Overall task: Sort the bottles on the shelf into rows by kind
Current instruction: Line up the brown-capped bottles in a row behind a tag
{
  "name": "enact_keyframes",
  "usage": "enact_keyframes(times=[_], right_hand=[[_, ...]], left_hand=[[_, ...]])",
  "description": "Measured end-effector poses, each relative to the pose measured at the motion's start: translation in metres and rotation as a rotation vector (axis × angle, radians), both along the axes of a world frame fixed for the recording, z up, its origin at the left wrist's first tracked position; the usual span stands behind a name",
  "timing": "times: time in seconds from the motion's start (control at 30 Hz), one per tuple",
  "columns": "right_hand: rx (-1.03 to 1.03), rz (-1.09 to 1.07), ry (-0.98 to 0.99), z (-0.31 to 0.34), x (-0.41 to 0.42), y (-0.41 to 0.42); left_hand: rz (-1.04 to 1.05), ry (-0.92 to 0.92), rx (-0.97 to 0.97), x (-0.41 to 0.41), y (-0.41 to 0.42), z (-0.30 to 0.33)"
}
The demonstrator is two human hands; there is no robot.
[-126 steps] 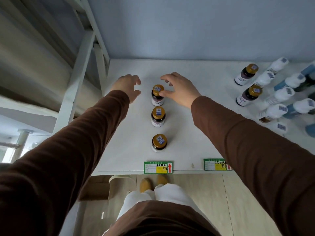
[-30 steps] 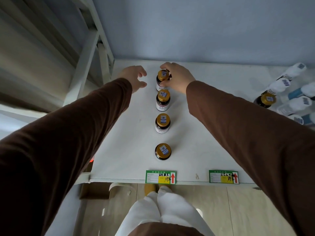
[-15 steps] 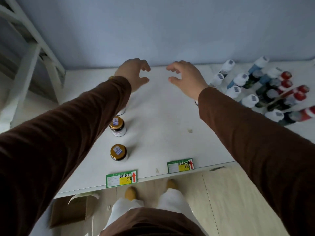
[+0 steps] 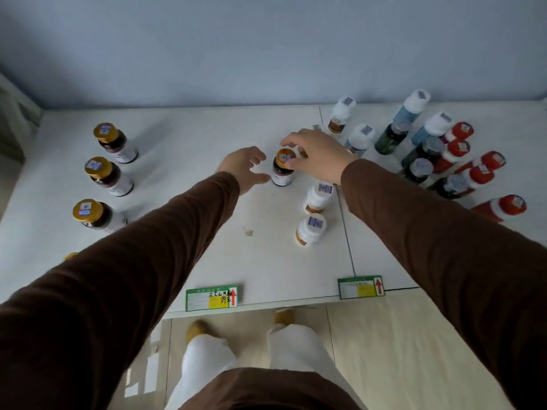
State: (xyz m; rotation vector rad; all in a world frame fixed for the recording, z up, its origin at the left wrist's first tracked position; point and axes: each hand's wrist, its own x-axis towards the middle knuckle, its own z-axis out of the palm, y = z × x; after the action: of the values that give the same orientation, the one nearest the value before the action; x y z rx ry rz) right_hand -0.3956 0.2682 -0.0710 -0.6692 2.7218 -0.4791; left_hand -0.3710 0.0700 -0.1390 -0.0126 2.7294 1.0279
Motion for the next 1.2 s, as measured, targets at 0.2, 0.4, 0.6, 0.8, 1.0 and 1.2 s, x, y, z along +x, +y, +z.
enact_keyframes(times=[0.2,0.4,0.6,0.8,1.0,1.2], right_hand=[[-0.005,0.116,-0.019,-0.017,-0.01,0.008],[-0.283,-0.106,-0.11,-0.019,-0.034,0.01],[-0.574,-0.24,-0.333,0.004,-0.047,0.006],[-0.662,-0.111,-0.414,0.023,-0.055,0.001],[-0.683,-0.079,-0.316,0.035,-0.053,-0.024],[-0.655,-0.076,-0.143,0.05,-0.053,-0.084]], left_hand=[[0.123,-0.015,0.033,0.002,0.046,-0.02],[0.095,-0.246,0.588,0.0,0.035,-0.008],[0.089,-0.443,1.102,0.0,0.014,0.017],[0.125,-0.31,1.098,-0.004,0.003,0.041],[0.227,0.137,0.543,-0.008,-0.003,0.059],[0.235,0.229,0.369,-0.012,-0.054,0.072]])
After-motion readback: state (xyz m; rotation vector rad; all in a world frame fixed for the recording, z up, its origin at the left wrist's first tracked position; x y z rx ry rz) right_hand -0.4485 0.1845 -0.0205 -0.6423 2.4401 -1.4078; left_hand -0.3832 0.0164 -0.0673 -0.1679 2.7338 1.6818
